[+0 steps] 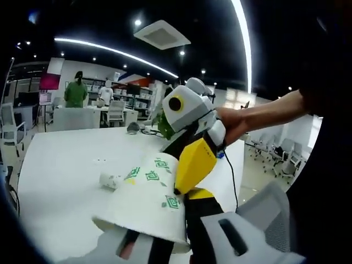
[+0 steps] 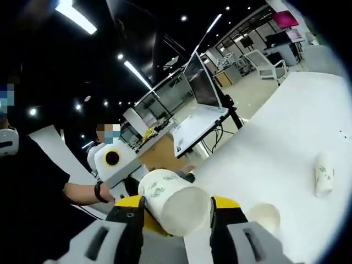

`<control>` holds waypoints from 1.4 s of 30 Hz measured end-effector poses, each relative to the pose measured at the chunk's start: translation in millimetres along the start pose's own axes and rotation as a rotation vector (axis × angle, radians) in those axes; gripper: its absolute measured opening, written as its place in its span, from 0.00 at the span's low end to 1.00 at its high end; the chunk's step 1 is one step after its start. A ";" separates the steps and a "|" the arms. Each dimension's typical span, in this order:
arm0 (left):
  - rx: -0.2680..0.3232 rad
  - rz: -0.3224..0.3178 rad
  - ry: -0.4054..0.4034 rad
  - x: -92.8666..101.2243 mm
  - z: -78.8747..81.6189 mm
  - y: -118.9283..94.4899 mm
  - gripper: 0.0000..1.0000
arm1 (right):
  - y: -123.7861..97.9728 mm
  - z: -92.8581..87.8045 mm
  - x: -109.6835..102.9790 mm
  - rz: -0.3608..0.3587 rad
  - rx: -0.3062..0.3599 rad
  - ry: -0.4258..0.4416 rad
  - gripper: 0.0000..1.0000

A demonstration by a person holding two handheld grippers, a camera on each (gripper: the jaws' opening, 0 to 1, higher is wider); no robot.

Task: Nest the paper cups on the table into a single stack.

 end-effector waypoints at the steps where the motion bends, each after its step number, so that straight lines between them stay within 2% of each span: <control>1: -0.002 -0.002 -0.004 0.3 -0.2 -0.1 0.00 | -3.1 -0.5 0.4 -0.012 0.008 -0.010 0.47; 4: -0.025 -0.016 -0.006 2.5 -3.9 0.1 0.00 | -9.4 1.3 3.6 -0.046 0.052 -0.009 0.49; 6: -0.052 -0.017 -0.009 1.9 -8.0 1.2 0.00 | -18.3 -0.2 9.4 -0.119 0.091 -0.020 0.54; 8: -0.073 -0.015 -0.005 1.1 -10.2 2.2 0.00 | -26.0 -7.2 14.1 -0.180 0.070 -0.058 0.61; 11: -0.096 -0.008 0.000 -2.1 -10.3 3.7 0.00 | -41.4 -25.9 20.5 -0.296 0.002 -0.144 0.68; 14: -0.119 0.003 0.007 -8.0 -10.7 6.2 0.00 | -51.9 -36.9 23.0 -0.383 -0.016 -0.177 0.74; 17: -0.193 0.016 0.044 -9.2 -16.0 9.0 0.00 | -64.2 -51.0 20.1 -0.469 -0.027 -0.189 0.79; 20: -0.258 0.014 0.088 -8.7 -21.4 16.0 0.00 | -72.2 -59.6 16.2 -0.513 -0.030 -0.185 0.80; 25: -0.283 0.009 0.098 -14.1 -19.5 26.8 0.00 | -82.1 -70.8 9.5 -0.564 -0.025 -0.167 0.82; 32: -0.366 0.087 0.094 -35.5 -22.1 38.0 0.00 | -86.0 -84.1 1.9 -0.617 -0.043 -0.164 0.82; 36: -0.479 0.121 0.201 -44.7 -32.1 39.8 0.00 | -84.0 -94.7 0.4 -0.643 -0.098 -0.186 0.83; 38: -0.540 0.118 0.241 -42.7 -39.2 42.0 0.00 | -81.4 -98.2 -1.8 -0.654 -0.110 -0.191 0.83; 41: -0.593 0.127 0.307 -48.0 -44.3 48.5 0.00 | -77.5 -103.2 -2.7 -0.650 -0.116 -0.190 0.83; 42: -0.597 0.127 0.315 -43.8 -43.9 51.2 0.00 | -76.1 -104.9 -3.4 -0.652 -0.126 -0.195 0.83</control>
Point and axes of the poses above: the point that each gripper's makers call its tool centre point, and the gripper's own axes: y roughly forward along the fingers, x roughly to its right, z roughly out of its top, the point moved 3 cm from there along -y, roughly backward along the fingers, and after that the axes turned 13 degrees about -y, right-handed, at the moved point
